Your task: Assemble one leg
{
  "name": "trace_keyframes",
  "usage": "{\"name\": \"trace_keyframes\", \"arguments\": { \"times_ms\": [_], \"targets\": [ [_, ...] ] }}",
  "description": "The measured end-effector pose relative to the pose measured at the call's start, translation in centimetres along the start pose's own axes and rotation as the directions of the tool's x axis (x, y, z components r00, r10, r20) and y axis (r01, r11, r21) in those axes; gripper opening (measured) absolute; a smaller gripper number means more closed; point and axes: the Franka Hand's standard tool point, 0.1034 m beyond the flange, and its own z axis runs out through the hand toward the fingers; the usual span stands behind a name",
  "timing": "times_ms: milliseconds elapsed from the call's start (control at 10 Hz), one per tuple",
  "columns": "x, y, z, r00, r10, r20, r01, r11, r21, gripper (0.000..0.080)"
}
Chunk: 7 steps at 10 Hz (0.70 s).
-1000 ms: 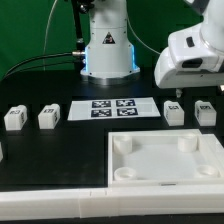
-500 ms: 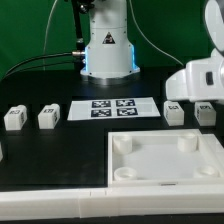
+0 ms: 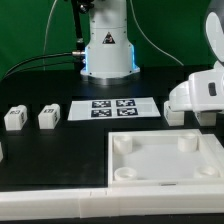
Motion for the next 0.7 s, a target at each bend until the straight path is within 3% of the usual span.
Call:
{"name": "trace_keyframes", "arguments": {
  "times_ms": [700],
  "targets": [
    [1.35,-0.1,0.71,1.0,0.001,-0.03,0.0,1.0,0.013,0.0649]
  ]
}}
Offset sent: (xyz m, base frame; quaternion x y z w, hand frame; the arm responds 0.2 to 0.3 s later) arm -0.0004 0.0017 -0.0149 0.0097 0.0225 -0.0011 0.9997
